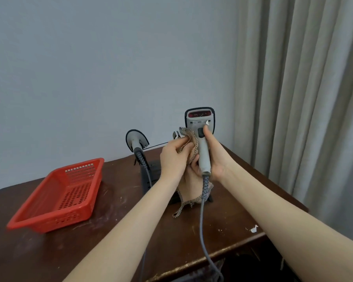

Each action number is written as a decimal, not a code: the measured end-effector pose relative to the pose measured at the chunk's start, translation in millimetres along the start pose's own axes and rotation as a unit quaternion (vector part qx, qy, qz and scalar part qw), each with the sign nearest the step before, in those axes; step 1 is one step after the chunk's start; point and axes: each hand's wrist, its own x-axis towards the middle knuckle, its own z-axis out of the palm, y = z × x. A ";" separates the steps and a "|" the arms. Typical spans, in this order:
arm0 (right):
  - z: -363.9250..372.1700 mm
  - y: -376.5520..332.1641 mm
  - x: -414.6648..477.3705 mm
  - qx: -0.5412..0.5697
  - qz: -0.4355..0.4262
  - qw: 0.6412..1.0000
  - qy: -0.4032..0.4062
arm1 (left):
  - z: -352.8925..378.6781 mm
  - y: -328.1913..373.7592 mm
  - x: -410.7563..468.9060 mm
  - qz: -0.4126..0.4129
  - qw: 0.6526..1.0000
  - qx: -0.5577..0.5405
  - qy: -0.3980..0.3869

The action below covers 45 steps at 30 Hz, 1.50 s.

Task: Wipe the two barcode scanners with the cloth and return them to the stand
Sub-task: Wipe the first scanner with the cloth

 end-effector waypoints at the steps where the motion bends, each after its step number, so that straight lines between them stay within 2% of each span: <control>1: -0.6 -0.6 0.6 -0.001 0.012 1.000 -0.011 | -0.3 -3.0 1.2 0.015 0.999 0.037 0.002; 4: -0.4 -3.3 -4.2 -0.061 0.037 0.997 -0.001 | -5.7 -9.1 8.6 0.040 0.995 0.094 -0.002; 6: -0.3 -3.0 -6.0 -0.099 0.032 0.995 0.006 | -7.7 -11.4 13.7 0.016 0.994 0.110 0.006; 11: -0.6 -5.9 -3.8 -0.075 -0.004 0.997 0.000 | -28.1 -21.0 24.1 -0.078 0.989 -0.033 0.119; 12: -0.5 -6.2 -3.9 -0.062 -0.007 0.998 0.006 | -28.1 -21.1 21.3 -0.093 0.989 -0.064 0.097; 14: 0.5 -4.0 -3.9 -0.031 -0.005 0.999 0.012 | -16.9 -20.6 9.3 -0.120 0.982 -0.144 -0.014; 16: 1.9 -0.1 -2.9 -0.010 -0.007 1.000 0.019 | -5.3 -15.4 -3.5 -0.159 0.955 -0.225 -0.110; 17: 2.8 1.2 -2.9 -0.002 -0.010 1.000 0.023 | -3.6 -13.4 -7.6 -0.176 0.945 -0.241 -0.130; 19: 1.7 0.5 -4.6 0.020 -0.014 0.999 0.028 | -6.2 -18.1 -5.2 -0.165 0.957 -0.198 -0.133; 21: -3.2 -2.9 -7.0 0.038 -0.018 0.999 0.027 | -10.8 -25.1 2.0 -0.158 0.968 -0.174 -0.091; 22: -5.7 -3.9 -7.7 0.040 -0.019 0.999 0.025 | -14.0 -24.8 7.3 -0.172 0.963 -0.199 -0.060; 23: -7.8 -3.9 -7.5 0.037 -0.018 0.999 0.023 | -18.6 -23.4 14.1 -0.198 0.945 -0.258 -0.035; 26: -11.8 -3.4 -3.0 0.033 -0.014 0.999 0.025 | -29.4 -11.9 28.1 -0.271 0.840 -0.466 -0.060; 28: -10.8 -3.5 -1.5 0.038 -0.016 0.999 0.019 | -26.9 -4.3 25.8 -0.267 0.823 -0.490 -0.103; 30: -11.3 0.0 1.5 0.029 -0.018 0.999 0.025 | -16.0 -10.1 9.6 -0.279 0.829 -0.466 -0.131; 32: -13.2 3.7 1.6 0.014 -0.021 0.999 0.024 | -8.1 -17.5 -0.7 -0.299 0.845 -0.431 -0.108; 34: -15.7 5.1 2.2 0.003 -0.033 0.999 0.024 | -12.1 -26.6 6.3 -0.285 0.886 -0.362 -0.044; 36: -20.4 3.2 1.6 -0.010 -0.055 0.998 0.032 | -21.8 -32.0 19.0 -0.230 0.949 -0.213 0.017; 38: -24.4 2.6 -0.5 -0.004 -0.062 0.998 0.031 | -33.2 -28.6 26.6 -0.163 0.984 -0.071 0.018; 41: -27.2 2.4 -2.2 -0.007 -0.066 0.997 0.034 | -48.8 -20.6 32.3 -0.119 0.992 0.040 0.018; 43: -27.3 2.3 -2.0 -0.012 -0.069 0.997 0.038 | -56.7 -16.3 37.4 -0.087 0.993 0.070 0.029; 45: -27.2 2.3 -1.2 -0.014 -0.068 0.997 0.036 | -60.7 -12.5 40.9 -0.060 0.993 0.098 0.005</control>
